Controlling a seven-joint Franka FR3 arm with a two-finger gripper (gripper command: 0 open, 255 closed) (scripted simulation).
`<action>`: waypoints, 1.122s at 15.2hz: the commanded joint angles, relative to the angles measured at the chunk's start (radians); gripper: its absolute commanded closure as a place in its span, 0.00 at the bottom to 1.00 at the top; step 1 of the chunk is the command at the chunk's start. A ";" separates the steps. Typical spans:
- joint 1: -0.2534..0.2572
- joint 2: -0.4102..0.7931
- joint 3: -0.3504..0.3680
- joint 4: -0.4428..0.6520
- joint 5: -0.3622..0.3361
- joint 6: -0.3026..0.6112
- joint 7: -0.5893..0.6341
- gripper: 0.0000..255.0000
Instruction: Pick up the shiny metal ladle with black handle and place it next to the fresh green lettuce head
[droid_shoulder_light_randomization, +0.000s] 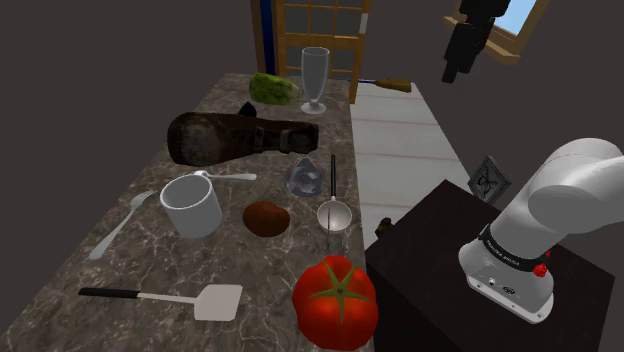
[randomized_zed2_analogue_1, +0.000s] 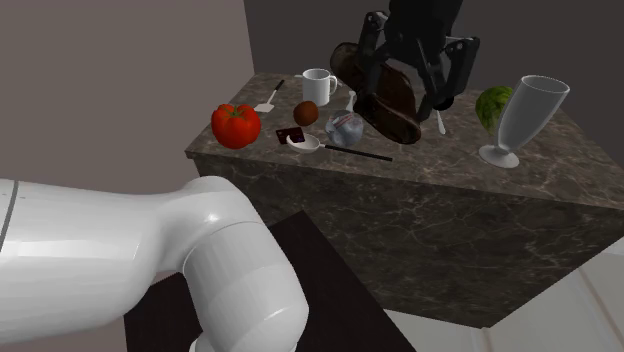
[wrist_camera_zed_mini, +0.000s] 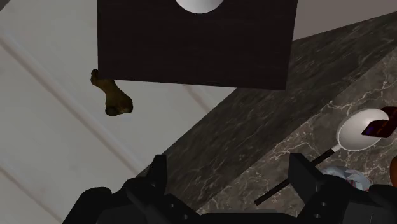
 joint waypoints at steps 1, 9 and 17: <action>0.000 0.000 0.000 0.000 0.000 0.000 0.000 0.00; -0.038 0.096 0.181 -0.115 0.132 0.209 0.336 0.00; -0.090 0.315 0.359 -0.128 0.215 0.448 0.662 0.00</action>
